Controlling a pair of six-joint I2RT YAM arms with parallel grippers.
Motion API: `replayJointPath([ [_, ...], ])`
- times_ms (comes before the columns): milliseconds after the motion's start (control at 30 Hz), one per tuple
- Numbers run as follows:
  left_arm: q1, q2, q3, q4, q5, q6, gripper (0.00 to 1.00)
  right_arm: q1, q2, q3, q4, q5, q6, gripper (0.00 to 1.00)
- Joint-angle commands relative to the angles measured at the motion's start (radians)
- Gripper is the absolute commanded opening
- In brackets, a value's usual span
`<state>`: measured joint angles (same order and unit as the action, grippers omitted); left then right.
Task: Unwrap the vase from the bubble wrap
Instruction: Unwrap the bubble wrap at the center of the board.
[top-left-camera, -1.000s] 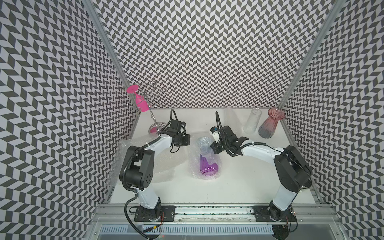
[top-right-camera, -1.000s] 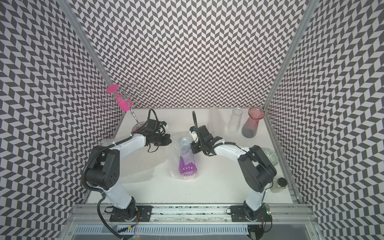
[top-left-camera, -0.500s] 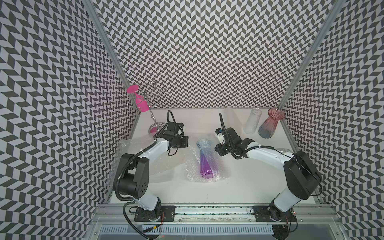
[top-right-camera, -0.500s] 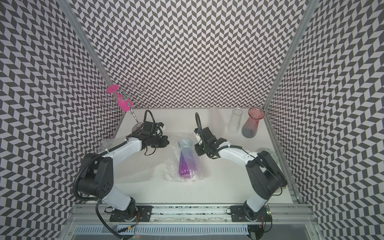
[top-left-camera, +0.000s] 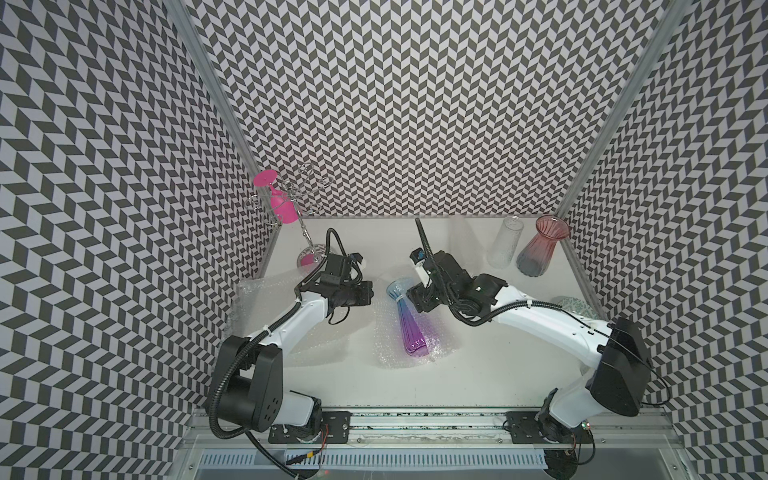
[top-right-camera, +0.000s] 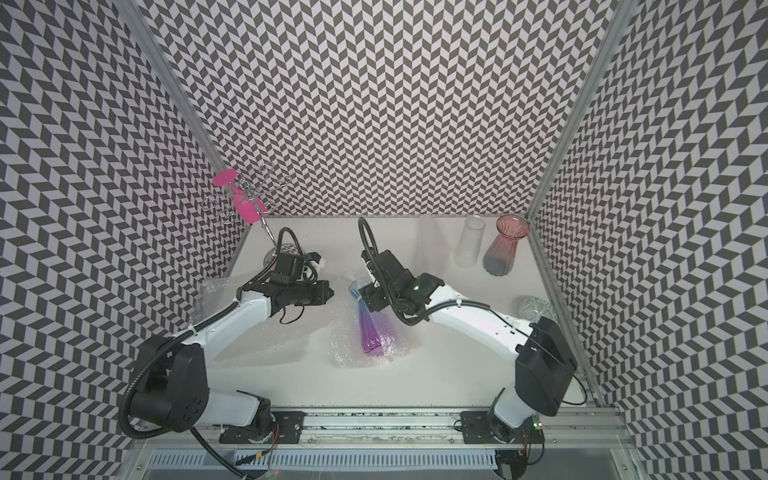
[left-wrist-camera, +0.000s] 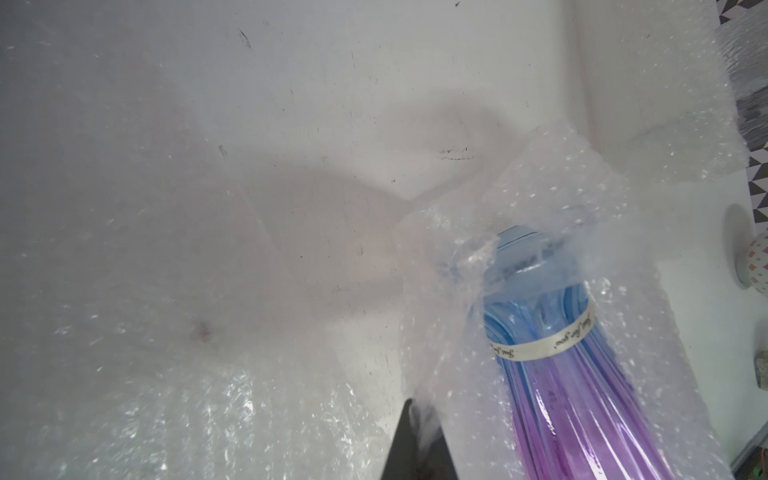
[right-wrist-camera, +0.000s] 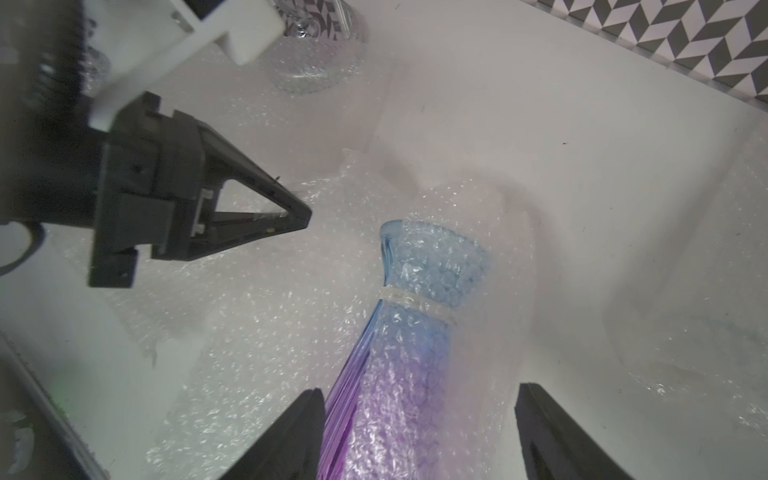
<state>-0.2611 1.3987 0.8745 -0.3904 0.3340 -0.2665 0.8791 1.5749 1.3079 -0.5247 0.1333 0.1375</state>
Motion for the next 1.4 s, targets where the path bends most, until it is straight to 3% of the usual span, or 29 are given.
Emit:
replayJointPath([
  [0, 0.000, -0.066, -0.008, -0.037, 0.010, -0.009, 0.00, 0.009, 0.024, 0.042, -0.027, 0.028, -0.020, 0.75],
  [400, -0.001, -0.158, -0.069, -0.079, -0.001, -0.024, 0.00, -0.055, 0.128, -0.037, 0.019, -0.037, -0.072, 0.76],
  [633, 0.000, -0.181, -0.052, -0.118, -0.013, -0.042, 0.00, -0.124, 0.204, -0.009, -0.007, 0.124, -0.156, 0.75],
  [900, 0.001, -0.177, -0.064, -0.104, -0.001, -0.043, 0.00, -0.243, 0.174, -0.027, 0.018, 0.054, -0.133, 0.73],
  [1000, 0.001, -0.173, -0.065, -0.099, 0.016, -0.041, 0.00, -0.259, 0.174, -0.014, 0.004, 0.088, -0.134, 0.73],
  [1233, 0.001, -0.177, -0.084, -0.078, 0.078, -0.038, 0.00, -0.182, 0.190, 0.200, -0.134, 0.281, -0.153, 0.77],
  [1367, 0.001, -0.184, -0.117, -0.032, 0.115, -0.041, 0.00, -0.120, 0.216, 0.332, -0.225, 0.256, -0.071, 0.85],
])
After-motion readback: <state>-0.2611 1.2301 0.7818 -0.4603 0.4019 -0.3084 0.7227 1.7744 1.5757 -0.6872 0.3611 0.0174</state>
